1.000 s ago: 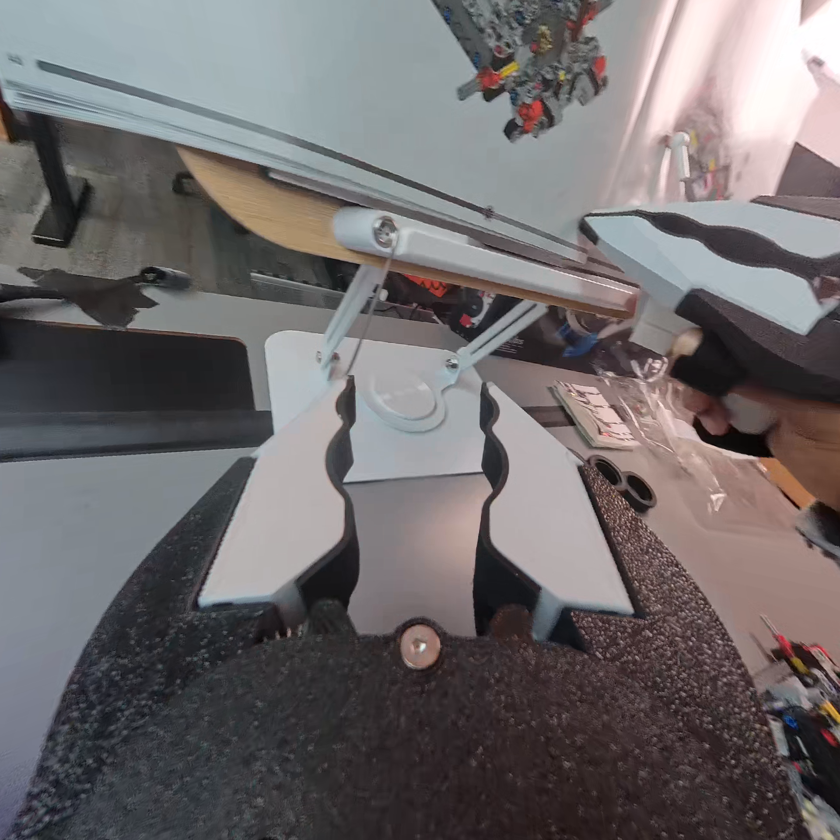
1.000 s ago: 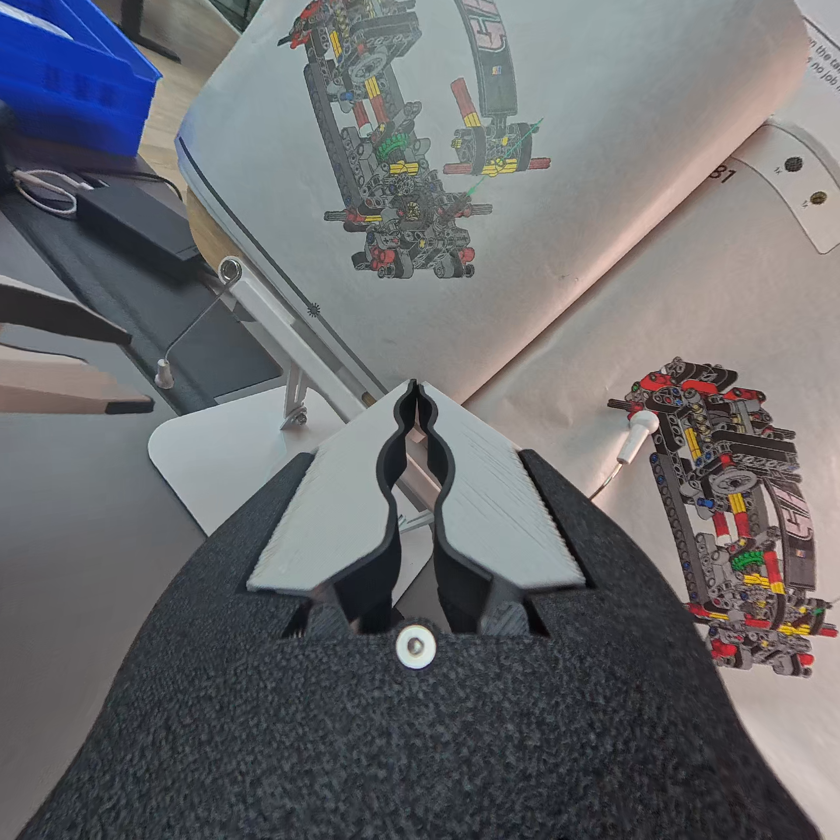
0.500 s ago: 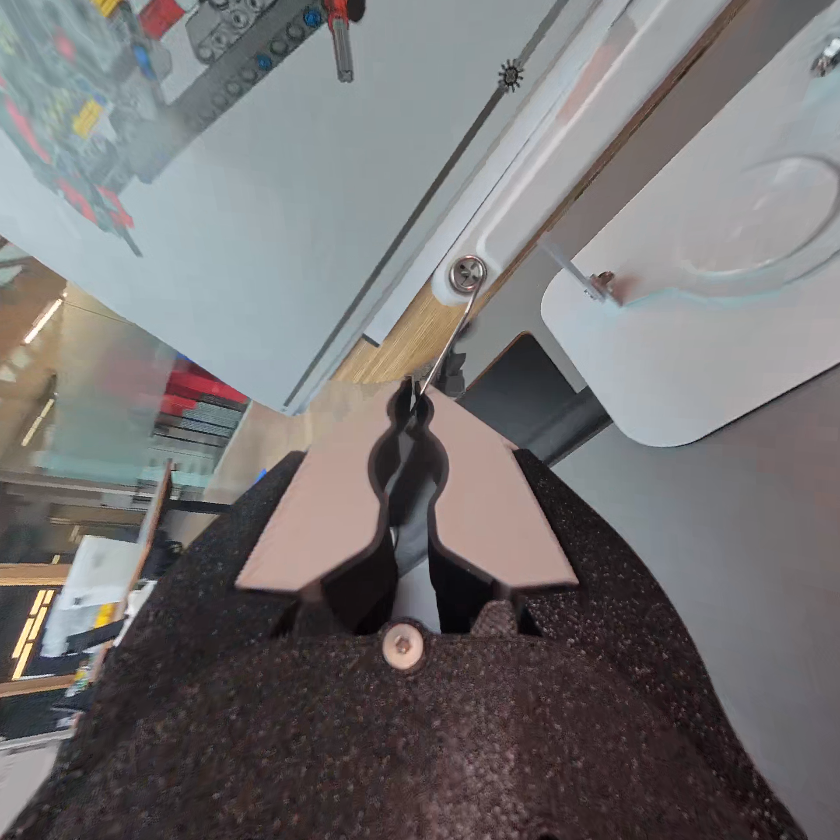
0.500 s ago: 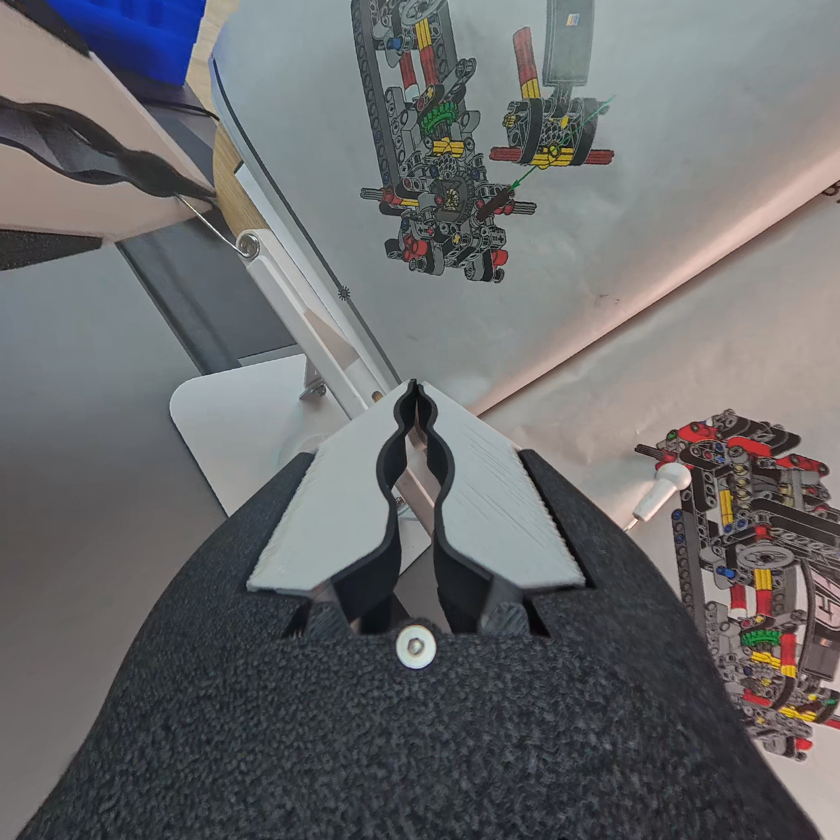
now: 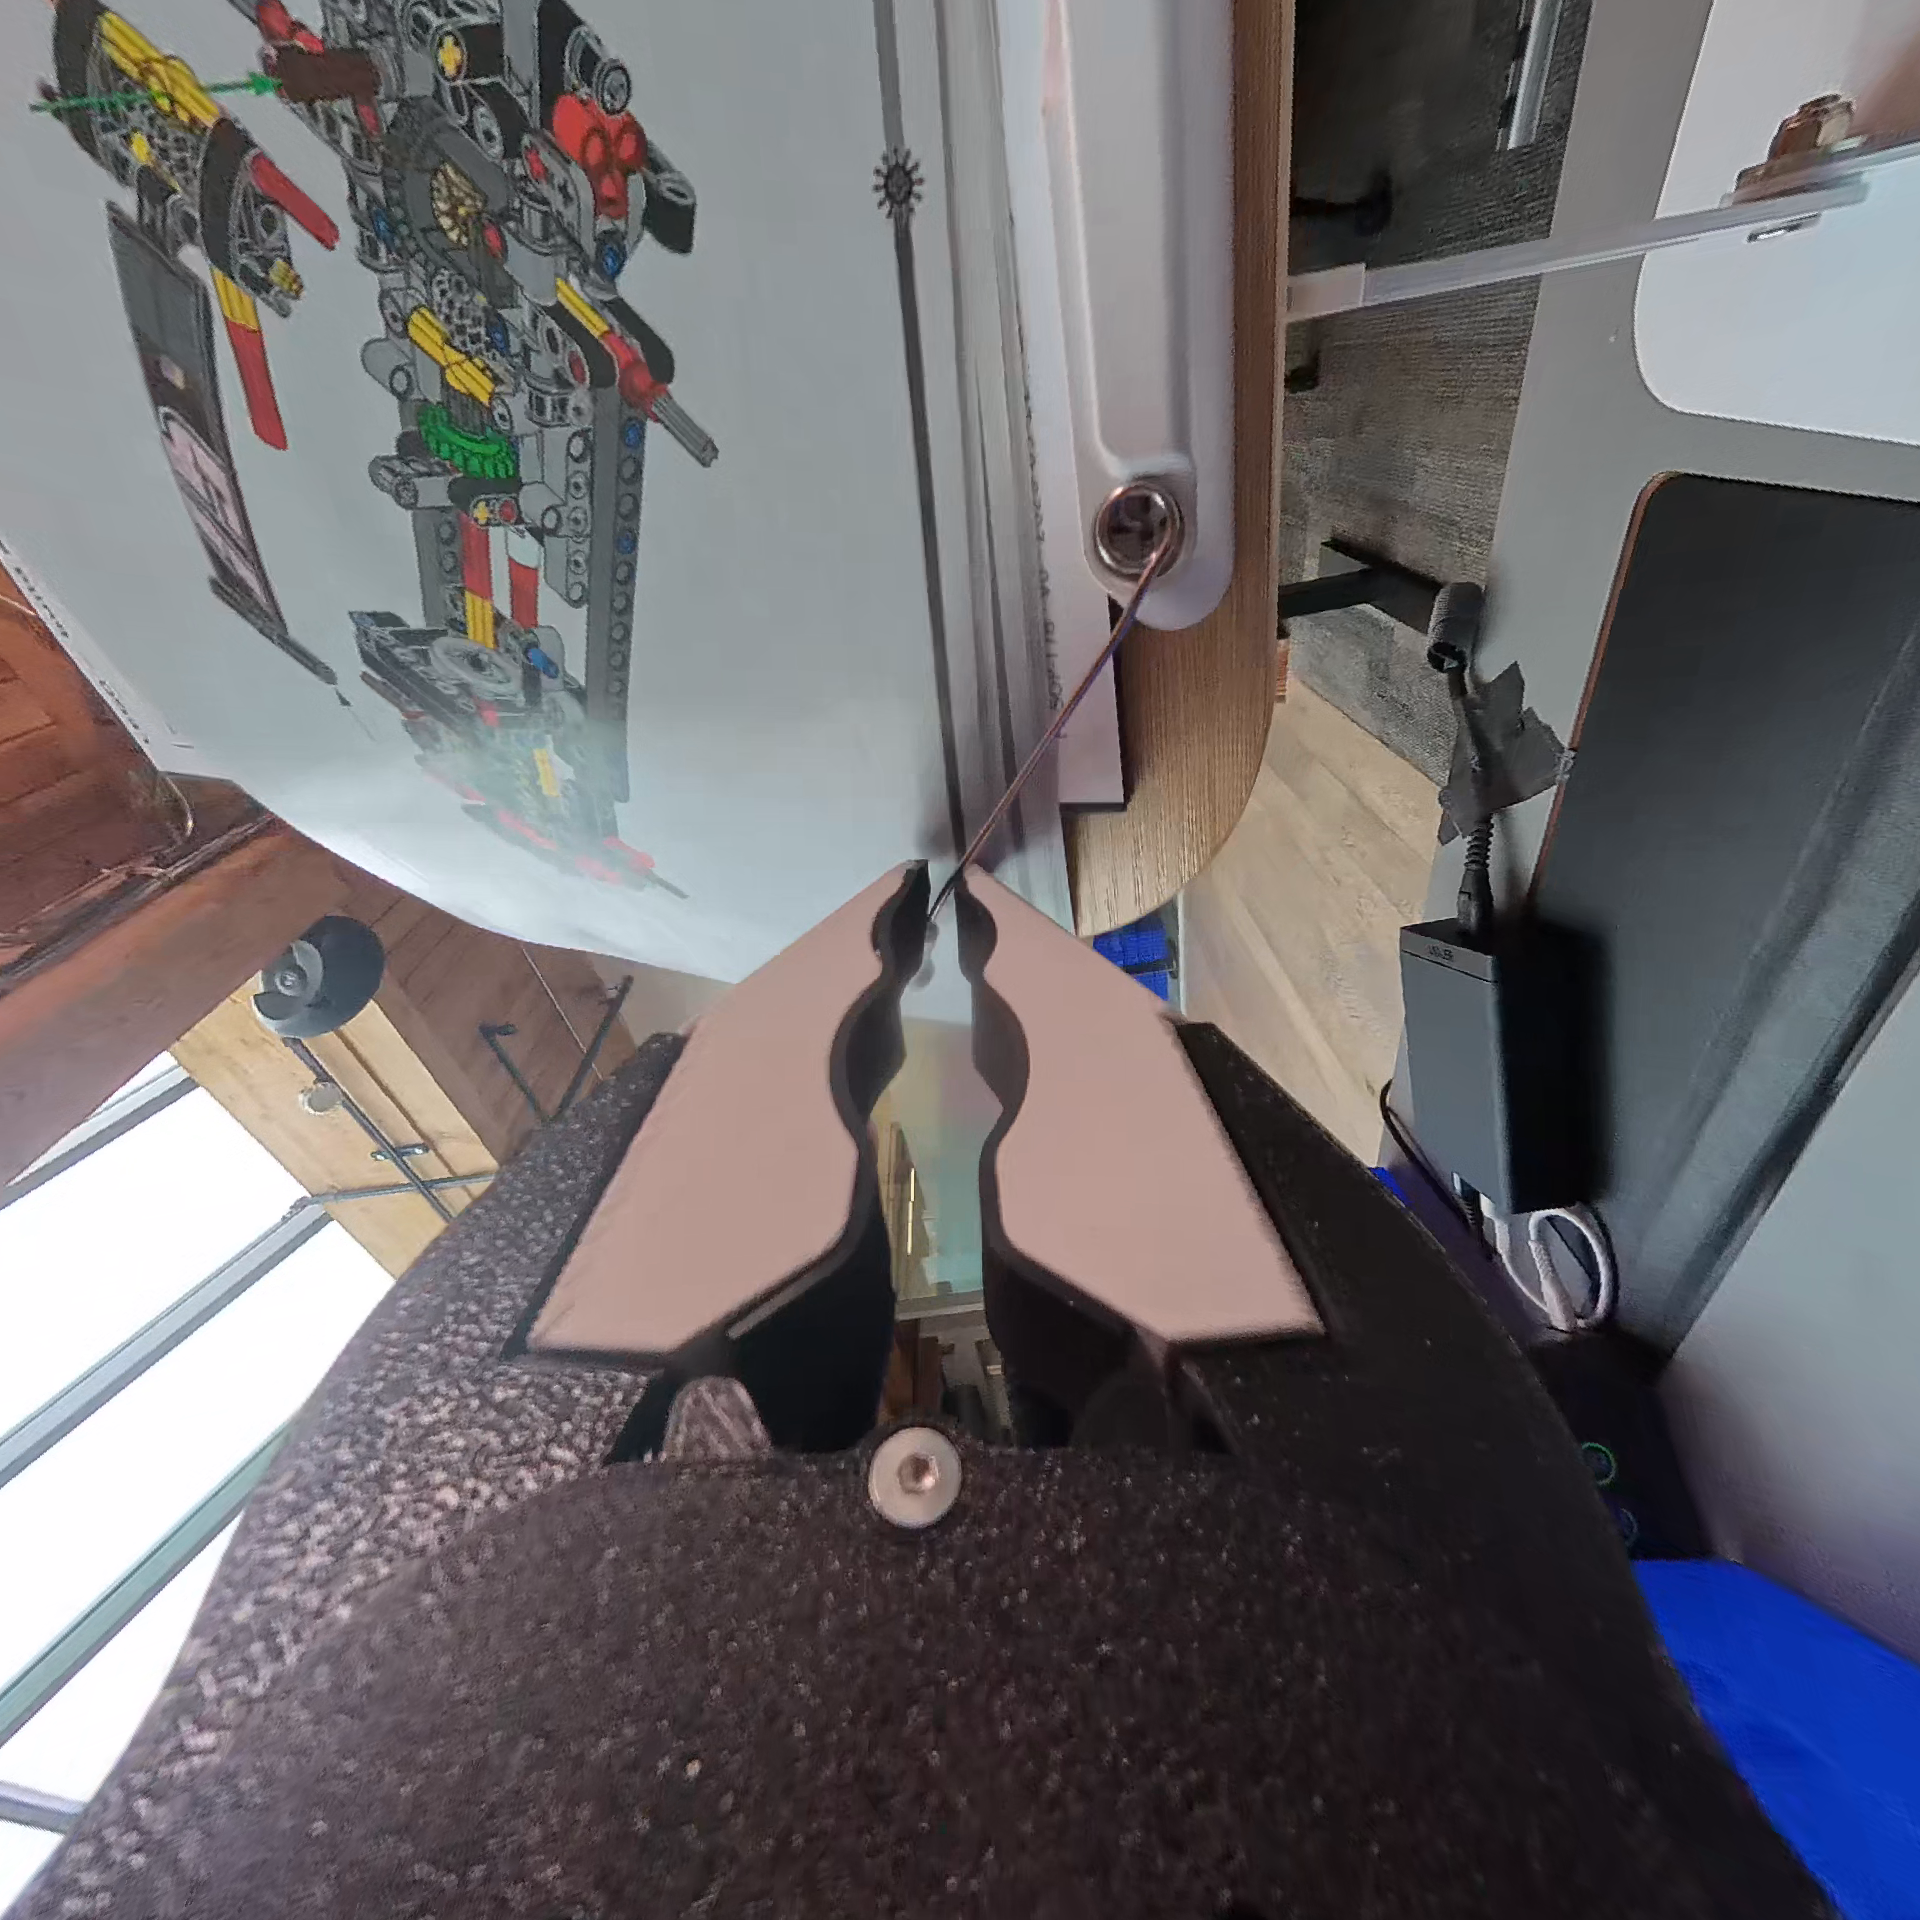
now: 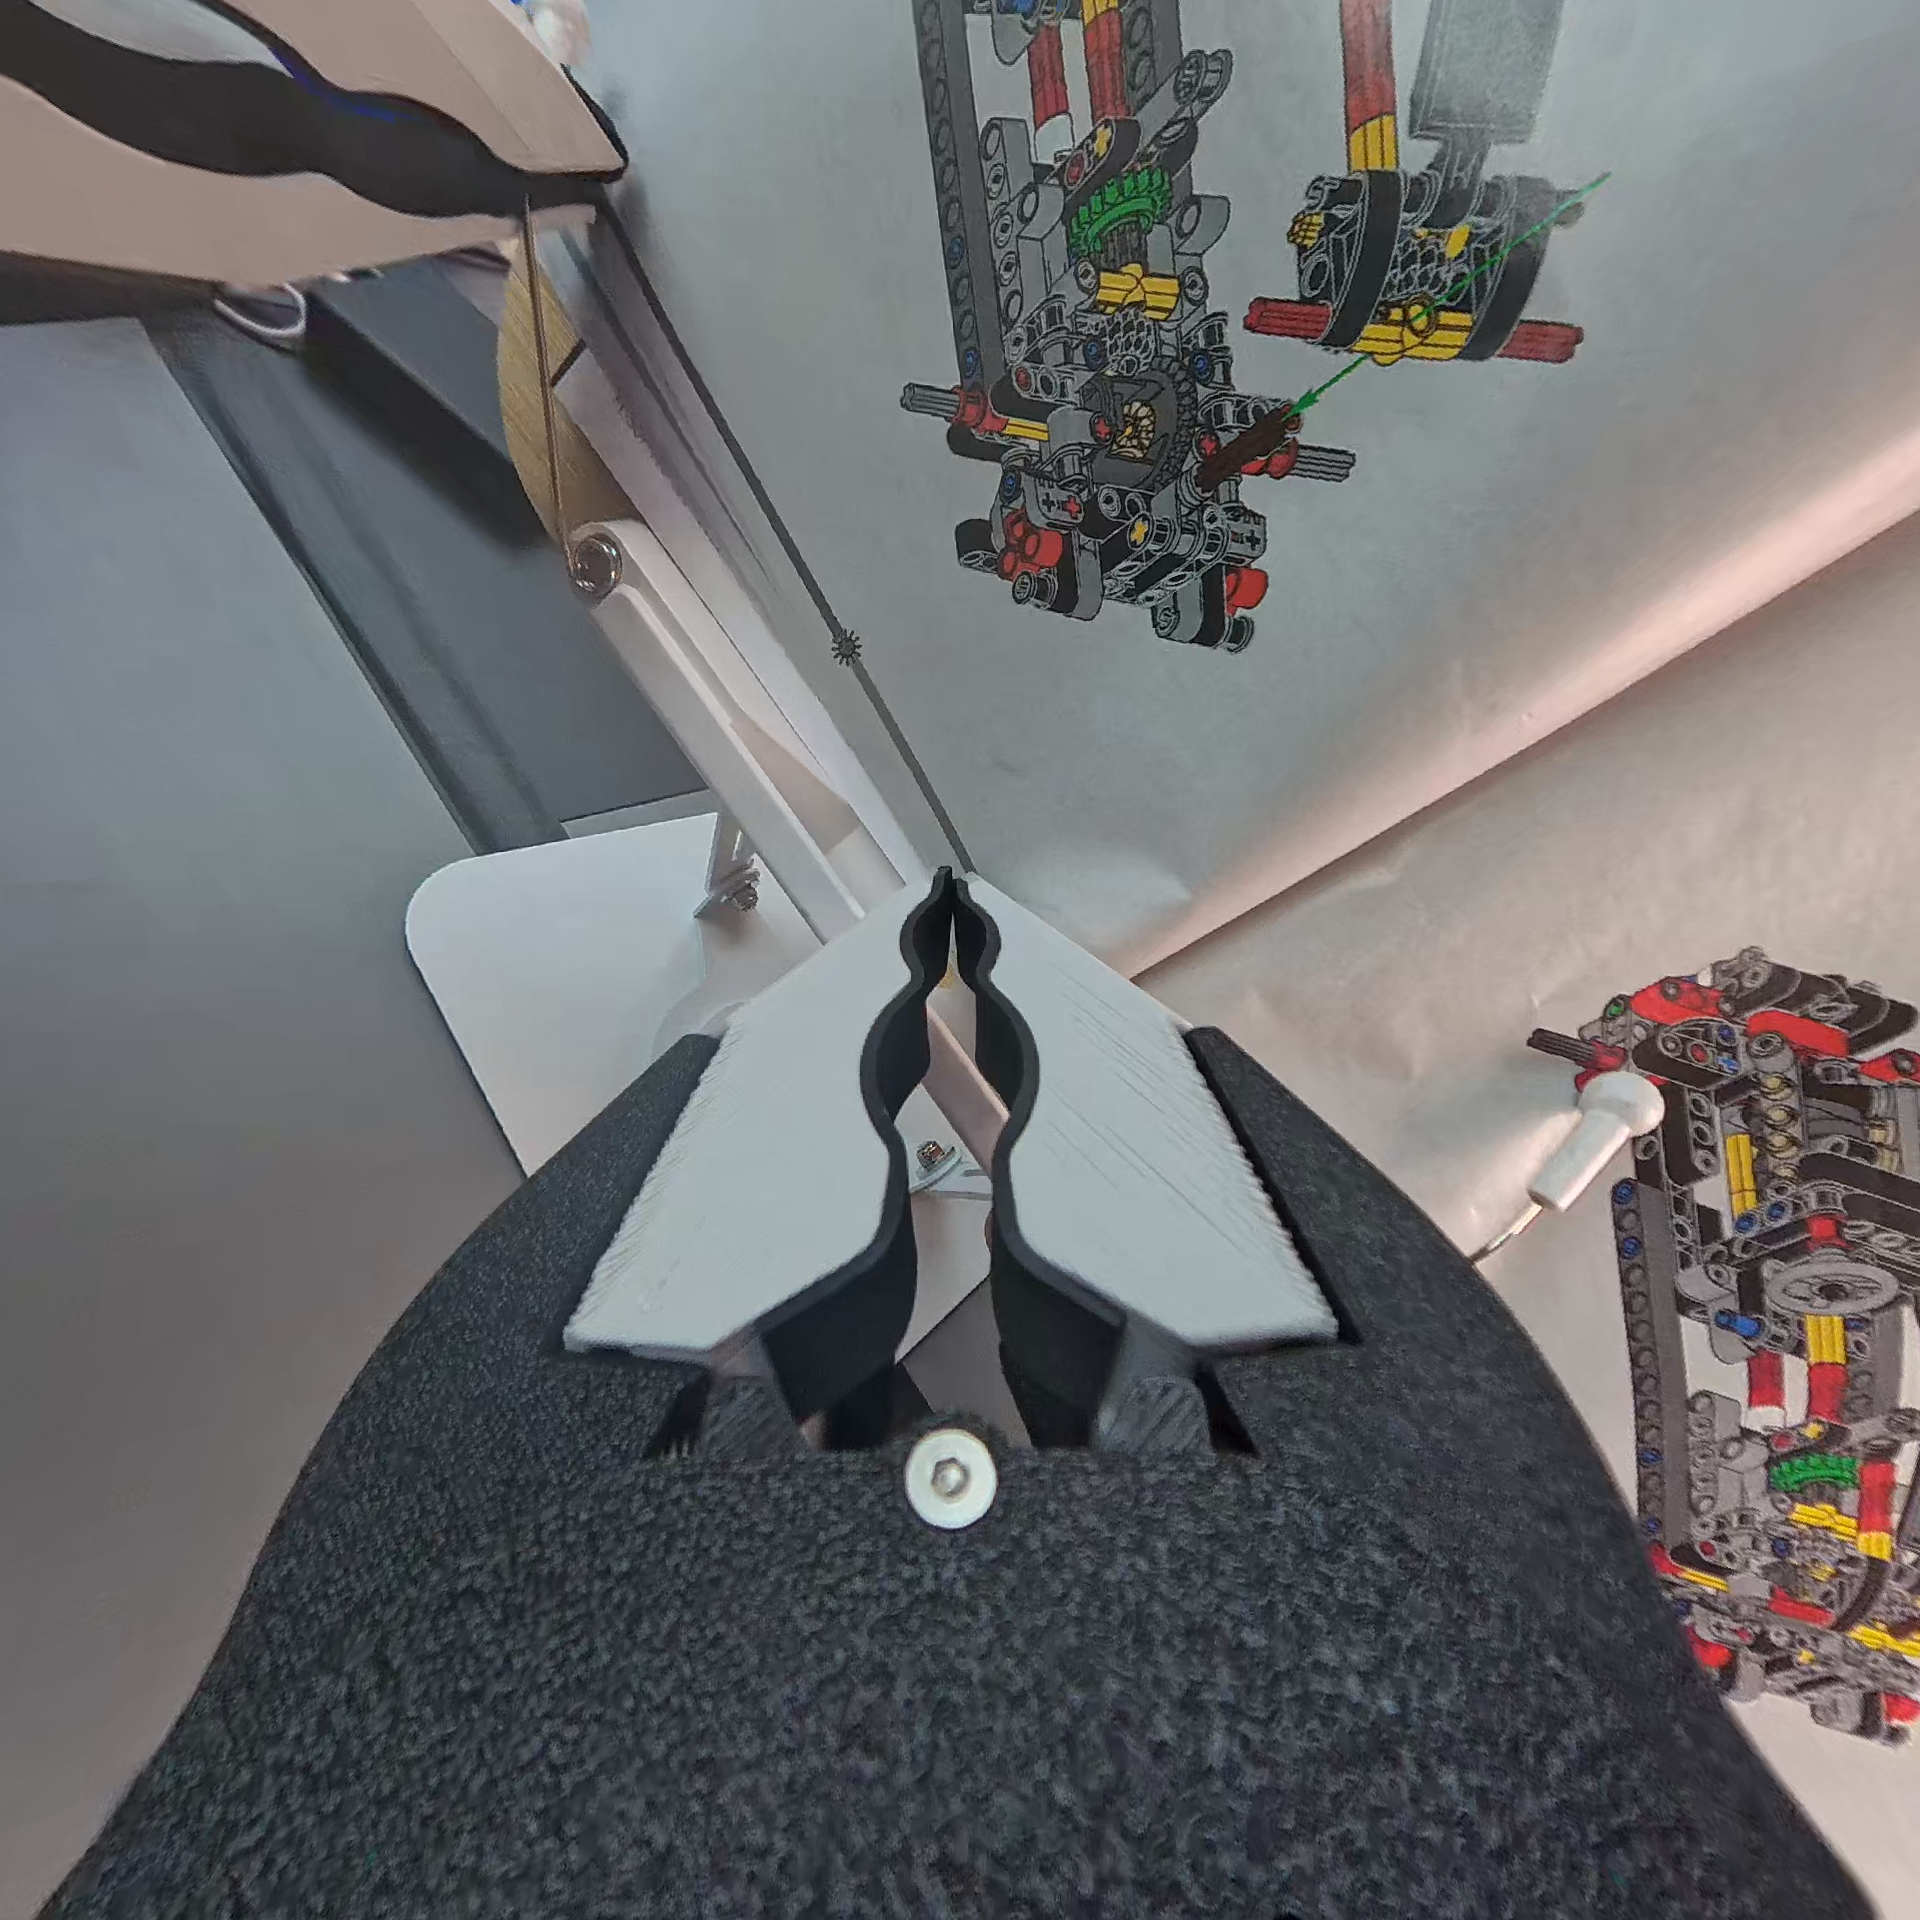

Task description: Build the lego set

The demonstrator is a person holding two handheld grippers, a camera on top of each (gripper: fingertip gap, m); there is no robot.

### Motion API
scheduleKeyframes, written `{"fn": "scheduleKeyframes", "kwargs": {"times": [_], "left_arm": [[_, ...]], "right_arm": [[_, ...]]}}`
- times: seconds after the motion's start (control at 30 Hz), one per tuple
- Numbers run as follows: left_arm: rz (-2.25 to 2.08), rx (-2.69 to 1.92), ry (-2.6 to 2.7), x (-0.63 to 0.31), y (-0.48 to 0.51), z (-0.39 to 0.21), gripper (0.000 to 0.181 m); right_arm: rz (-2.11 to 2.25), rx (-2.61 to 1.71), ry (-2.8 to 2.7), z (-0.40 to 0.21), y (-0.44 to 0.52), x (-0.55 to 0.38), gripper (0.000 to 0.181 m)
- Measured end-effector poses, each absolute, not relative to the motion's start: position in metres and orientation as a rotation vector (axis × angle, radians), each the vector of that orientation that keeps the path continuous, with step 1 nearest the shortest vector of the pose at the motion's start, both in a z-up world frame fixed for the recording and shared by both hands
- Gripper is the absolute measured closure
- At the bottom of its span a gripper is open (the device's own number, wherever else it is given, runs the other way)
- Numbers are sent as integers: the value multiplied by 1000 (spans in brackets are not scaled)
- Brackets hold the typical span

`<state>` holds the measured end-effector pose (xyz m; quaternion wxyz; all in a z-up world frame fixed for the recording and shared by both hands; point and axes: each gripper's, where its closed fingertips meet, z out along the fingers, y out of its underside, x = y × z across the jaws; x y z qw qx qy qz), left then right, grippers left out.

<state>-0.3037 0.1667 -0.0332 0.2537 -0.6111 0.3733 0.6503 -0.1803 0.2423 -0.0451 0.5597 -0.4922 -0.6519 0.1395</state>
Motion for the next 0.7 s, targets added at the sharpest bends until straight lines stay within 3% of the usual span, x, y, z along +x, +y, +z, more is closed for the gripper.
{"fn": "scheduleKeyframes", "kwargs": {"times": [0.2,0.43,0.53,0.7], "left_arm": [[1784,-1572,1088,-298,154,-36,181],[1892,-1243,1411,-255,196,1,171],[1819,-1025,1420,-207,212,20,181],[1636,-1165,1291,-178,229,19,181]], "right_arm": [[325,-1154,-1565,-51,239,-182,181],[332,-1177,-1565,-52,241,-184,181],[360,-1195,-1544,-52,240,-184,181],[405,-1218,-1525,-51,239,-183,181]]}}
